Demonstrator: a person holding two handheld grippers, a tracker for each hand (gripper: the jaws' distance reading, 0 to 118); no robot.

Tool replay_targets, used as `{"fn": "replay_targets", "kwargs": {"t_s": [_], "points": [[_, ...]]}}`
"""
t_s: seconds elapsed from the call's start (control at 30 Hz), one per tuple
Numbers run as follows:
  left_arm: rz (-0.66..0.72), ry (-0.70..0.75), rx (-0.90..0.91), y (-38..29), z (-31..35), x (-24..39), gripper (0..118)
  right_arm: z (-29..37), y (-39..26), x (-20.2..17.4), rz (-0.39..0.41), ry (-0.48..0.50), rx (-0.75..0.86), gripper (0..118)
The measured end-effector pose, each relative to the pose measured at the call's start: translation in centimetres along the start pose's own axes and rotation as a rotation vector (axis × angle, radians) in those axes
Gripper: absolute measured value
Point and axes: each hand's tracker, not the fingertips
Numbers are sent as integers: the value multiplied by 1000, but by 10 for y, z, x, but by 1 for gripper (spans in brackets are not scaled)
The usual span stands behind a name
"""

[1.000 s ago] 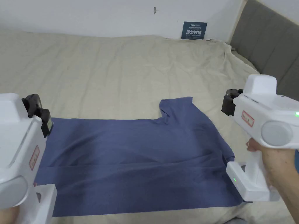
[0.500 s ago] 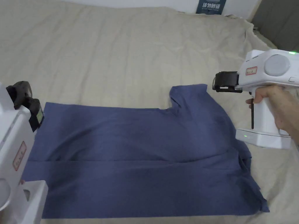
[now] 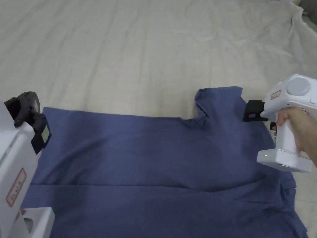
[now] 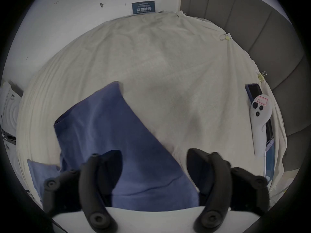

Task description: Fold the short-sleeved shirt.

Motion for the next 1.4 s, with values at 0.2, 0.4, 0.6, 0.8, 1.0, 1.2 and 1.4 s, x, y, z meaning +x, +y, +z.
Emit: {"fn": "replay_targets", "kwargs": {"t_s": [0.2,0.4,0.6,0.8,1.0,1.2,1.4], "points": [[-19,8,-25,-4,-15,1,0,-13,2,0,21,3,-13,60],[19,5,-79,-9,-27,0,0,0,6,-3,73,-1,0,2],[173,-39,-239,6,-55,-21,32,24,6,1,114,14,33,2],[180,-21,-376,33,-109,-49,117,60,4,0,139,59,92,1],[36,-30,-617,35,-176,-65,117,76,2,-2,152,64,117,1],[-83,38,-829,3,-233,-66,116,72,3,-2,153,51,108,1],[-28,54,-855,-20,-261,-67,99,63,4,-1,159,38,94,1]]}}
